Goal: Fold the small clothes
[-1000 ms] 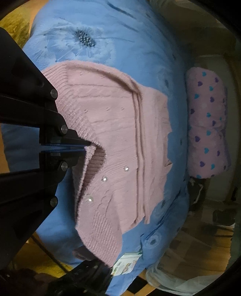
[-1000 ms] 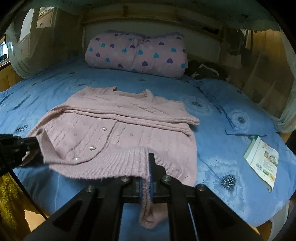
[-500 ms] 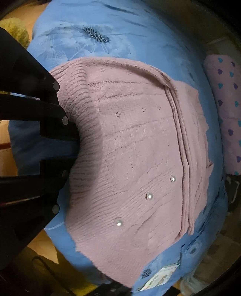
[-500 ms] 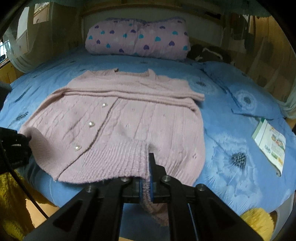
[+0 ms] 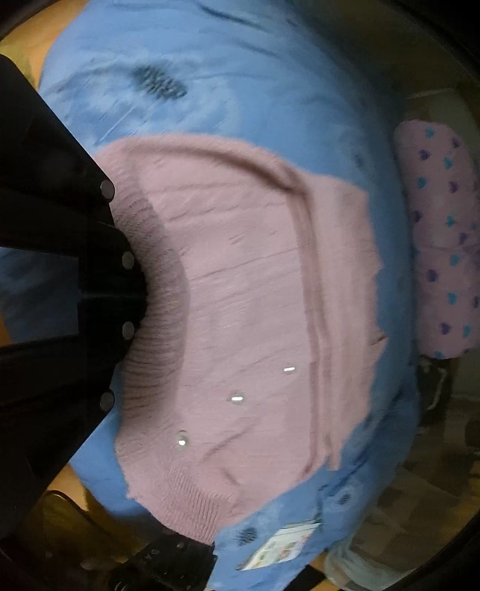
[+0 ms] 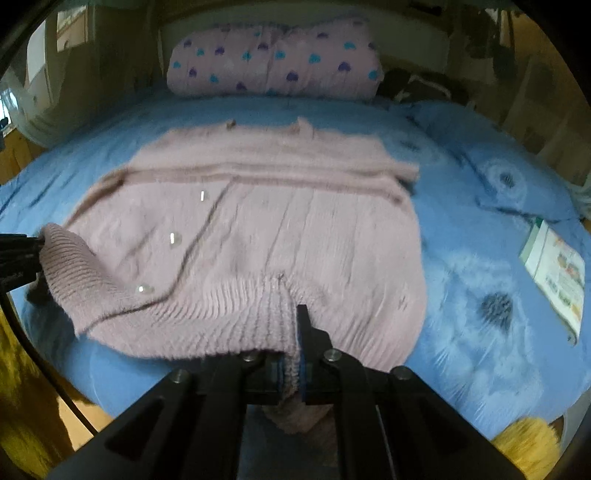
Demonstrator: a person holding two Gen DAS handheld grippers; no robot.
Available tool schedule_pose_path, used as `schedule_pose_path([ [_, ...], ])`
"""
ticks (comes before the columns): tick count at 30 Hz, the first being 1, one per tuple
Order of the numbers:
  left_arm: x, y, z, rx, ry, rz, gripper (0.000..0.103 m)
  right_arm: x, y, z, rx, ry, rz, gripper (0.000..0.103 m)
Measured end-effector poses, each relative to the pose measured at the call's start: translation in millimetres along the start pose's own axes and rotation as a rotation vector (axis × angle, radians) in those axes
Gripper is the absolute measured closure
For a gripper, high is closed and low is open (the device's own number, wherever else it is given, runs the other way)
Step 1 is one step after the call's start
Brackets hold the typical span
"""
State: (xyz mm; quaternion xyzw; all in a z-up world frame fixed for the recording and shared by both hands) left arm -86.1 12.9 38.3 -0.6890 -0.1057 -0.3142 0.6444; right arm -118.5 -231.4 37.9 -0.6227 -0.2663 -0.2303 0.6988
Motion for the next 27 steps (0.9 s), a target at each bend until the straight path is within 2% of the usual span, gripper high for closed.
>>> schedule_pose_path([
  [5,18,-24,4,0.014,-0.051,-0.125,0.103,28,-14,9,-0.003,-0.030,-0.076,0.098],
  [7,26,-37,6,0.047,-0.057,-0.182,0.103,38,-17,12,-0.012,-0.042,-0.101,0.098],
  [11,43,-48,14,0.045,-0.083,-0.226,0.103,58,-22,18,-0.003,-0.039,-0.138,0.098],
  [19,51,-45,18,0.026,-0.089,-0.213,0.103,83,-24,32,0.013,-0.067,-0.170,0.098],
  [26,47,-51,11,-0.068,-0.053,-0.179,0.103,86,-19,25,0.035,-0.021,-0.140,0.098],
  [27,44,-52,7,-0.077,-0.034,-0.164,0.095,85,-19,24,0.033,-0.018,-0.140,0.098],
])
Point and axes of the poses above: each gripper's, at about its wrist camera, not at the fingertips, and y roughly the way its jaws point, z to its left, x to its top, the point moved 4 cm from there along y, roughly the way its jaws point, and after that the axes turned 9 degrees about y, right-handed, at the moved point
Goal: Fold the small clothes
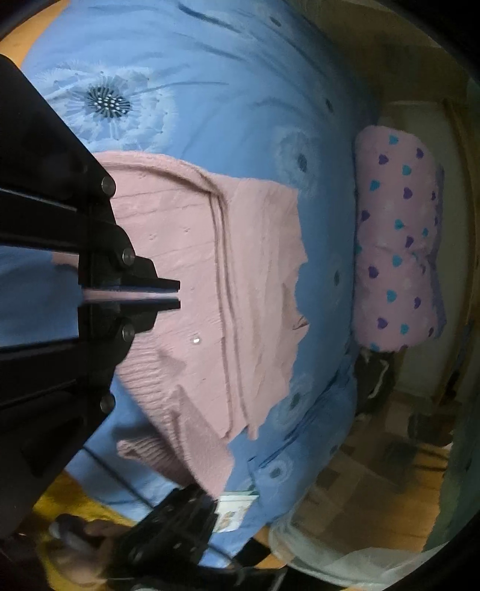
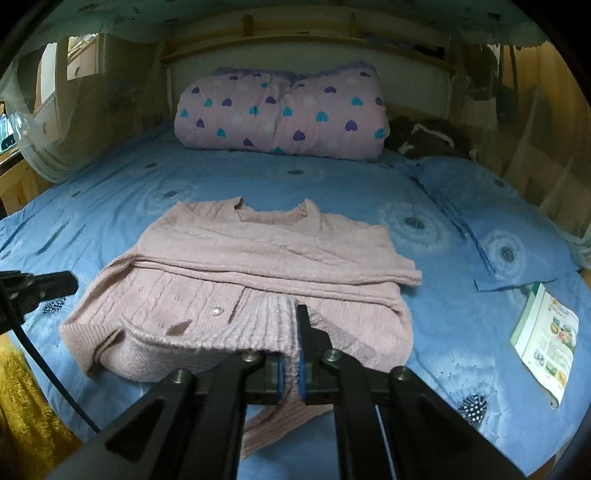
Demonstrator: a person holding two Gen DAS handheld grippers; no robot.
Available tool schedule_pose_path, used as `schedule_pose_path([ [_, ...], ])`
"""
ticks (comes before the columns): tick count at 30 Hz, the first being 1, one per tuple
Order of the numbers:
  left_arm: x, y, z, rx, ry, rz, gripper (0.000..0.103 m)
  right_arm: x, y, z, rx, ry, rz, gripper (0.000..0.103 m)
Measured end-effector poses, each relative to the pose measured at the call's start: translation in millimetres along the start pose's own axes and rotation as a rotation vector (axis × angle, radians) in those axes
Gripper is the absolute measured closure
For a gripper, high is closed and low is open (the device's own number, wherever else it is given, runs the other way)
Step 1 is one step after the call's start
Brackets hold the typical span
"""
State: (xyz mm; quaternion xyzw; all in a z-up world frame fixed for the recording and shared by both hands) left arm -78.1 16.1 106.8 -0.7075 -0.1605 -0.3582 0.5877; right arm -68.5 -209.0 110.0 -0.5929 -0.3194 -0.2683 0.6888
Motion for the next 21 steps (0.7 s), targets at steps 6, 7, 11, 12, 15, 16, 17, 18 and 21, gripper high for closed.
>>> schedule_pose_path([
  [6,-19,3,-24,-0.022,0.130,0.087,0.063,-5,-2,-3,0.004,0.013,0.006,0.098],
  [7,-23,5,-27,-0.020,0.154,0.104,0.063,-5,-3,-3,0.003,0.012,0.006,0.098],
  [11,-40,24,-40,-0.001,0.261,0.184,0.062,-6,-3,-3,0.004,0.013,0.006,0.098],
  [12,-44,31,-43,0.021,0.280,0.200,0.062,-6,-3,-3,0.004,0.015,0.006,0.098],
  [15,-49,50,-44,0.120,0.297,0.241,0.062,-9,-5,-3,0.004,0.018,0.009,0.098],
  [16,-50,55,-43,0.136,0.291,0.246,0.062,-11,-5,-3,0.004,0.019,0.010,0.098],
  [17,-50,59,-41,0.143,0.277,0.246,0.062,-12,-6,-3,0.005,0.020,0.011,0.098],
  [18,-51,63,-39,0.146,0.259,0.244,0.062,-13,-6,-3,0.005,0.019,0.011,0.098],
  [21,-48,73,-30,0.162,0.213,0.230,0.062,-16,-7,-3,0.003,0.015,0.015,0.098],
])
Point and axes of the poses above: each gripper's, at about its wrist camera, not at the fingertips, and y roughly the way its jaws point, z to its left, x to its top, the point moved 4 cm from there along y, roughly the way its jaws point, and after that the axes turned 9 degrees about y, right-handed, at the moved point
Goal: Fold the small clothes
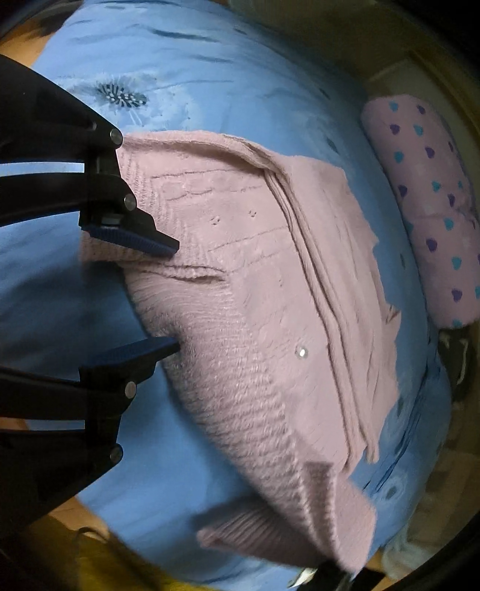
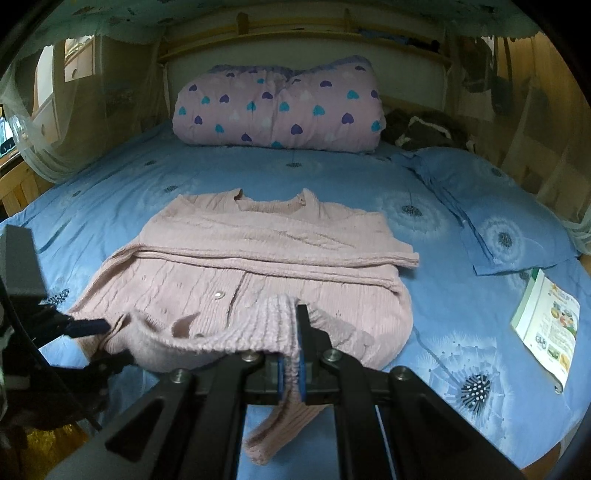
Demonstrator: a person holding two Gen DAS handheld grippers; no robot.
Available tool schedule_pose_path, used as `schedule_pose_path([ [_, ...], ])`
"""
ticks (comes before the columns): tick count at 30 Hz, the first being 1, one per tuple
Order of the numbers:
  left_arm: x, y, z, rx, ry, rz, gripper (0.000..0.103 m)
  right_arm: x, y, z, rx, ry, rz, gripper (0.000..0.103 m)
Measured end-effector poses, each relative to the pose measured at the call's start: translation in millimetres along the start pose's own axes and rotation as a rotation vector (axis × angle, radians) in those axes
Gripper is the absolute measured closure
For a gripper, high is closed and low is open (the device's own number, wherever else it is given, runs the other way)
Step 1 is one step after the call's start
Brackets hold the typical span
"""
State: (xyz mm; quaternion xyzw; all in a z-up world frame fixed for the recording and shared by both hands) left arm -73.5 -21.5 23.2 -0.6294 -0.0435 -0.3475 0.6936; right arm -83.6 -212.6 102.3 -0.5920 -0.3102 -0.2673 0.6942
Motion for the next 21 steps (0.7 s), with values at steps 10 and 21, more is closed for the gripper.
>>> schedule_pose_path([
  [10,3,-12,20,-0.049,-0.123,-0.105,0.102,-1,2,4,-0.012,-0.023,-0.007,0.098],
  [21,41,-51,55,0.024,-0.160,-0.282,0.102,37,-5,7,-0.021,-0.043,-0.124,0.098],
])
Point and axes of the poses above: each gripper's, at about its wrist camera, not at the fingertips, and y roughly the way its jaws point, z to its left, x to its top, the point moved 4 cm from there along y, roughly the way its jaws point, and after that the axes turned 9 degrees about y, right-handed, at the moved point
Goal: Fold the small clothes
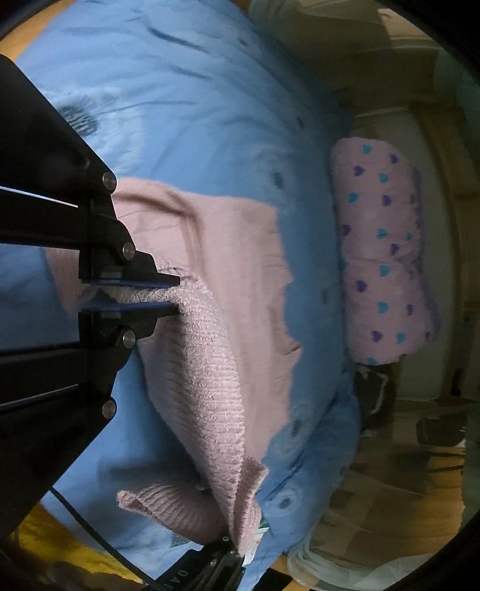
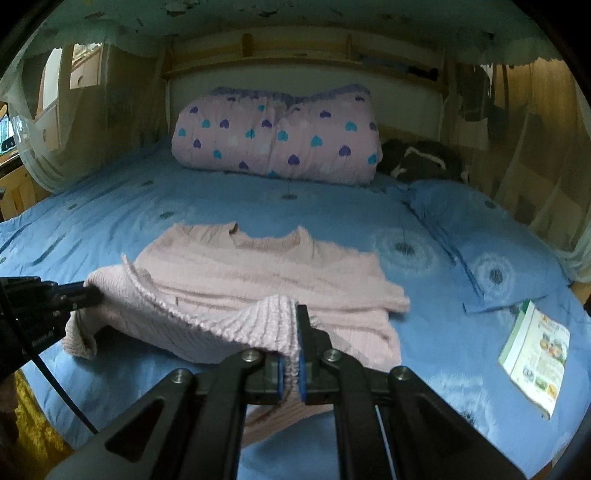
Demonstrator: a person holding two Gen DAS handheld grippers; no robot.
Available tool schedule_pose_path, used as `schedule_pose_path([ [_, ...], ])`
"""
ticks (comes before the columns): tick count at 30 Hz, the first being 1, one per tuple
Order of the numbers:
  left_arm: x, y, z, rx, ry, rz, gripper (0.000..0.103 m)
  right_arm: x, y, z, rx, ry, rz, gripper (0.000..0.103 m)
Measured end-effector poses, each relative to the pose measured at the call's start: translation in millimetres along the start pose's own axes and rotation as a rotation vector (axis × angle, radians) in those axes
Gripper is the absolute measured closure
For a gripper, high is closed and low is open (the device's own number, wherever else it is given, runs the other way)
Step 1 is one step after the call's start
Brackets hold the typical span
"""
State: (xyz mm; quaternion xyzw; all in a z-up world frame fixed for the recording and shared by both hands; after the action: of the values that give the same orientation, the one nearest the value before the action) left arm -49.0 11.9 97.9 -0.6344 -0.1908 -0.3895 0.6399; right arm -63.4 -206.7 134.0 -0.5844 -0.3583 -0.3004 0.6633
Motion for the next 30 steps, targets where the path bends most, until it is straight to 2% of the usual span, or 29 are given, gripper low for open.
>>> schedule_pose_path([
  [9,55,23,21,0.036,-0.013,-0.068,0.102,52,31,2,-0.039,-0.028,-0.072,0.098],
  [17,93,55,32,0.091,0.028,-0.104,0.102,93,83,-4,-0.079,-0.061,-0.085,0.098],
  [24,110,125,45,0.072,0.016,-0.028,0.102,102,153,-13,-0.116,-0.074,-0.002,0.098],
  [30,104,194,48,0.061,0.017,0.059,0.102,85,221,-22,-0.145,-0.093,0.087,0.098],
])
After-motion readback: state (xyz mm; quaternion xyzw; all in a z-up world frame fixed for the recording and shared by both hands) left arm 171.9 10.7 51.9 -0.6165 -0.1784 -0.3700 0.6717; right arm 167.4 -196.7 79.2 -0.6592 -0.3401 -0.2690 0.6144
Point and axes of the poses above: each gripper's, at about its wrist camera, not at the fingertips, and y roughly the way its jaws point, z to its left, x to its top, the point moved 4 cm from there along y, roughly the way its jaws point, and after that the axes turned 9 degrees about y, right-handed, at the moved point
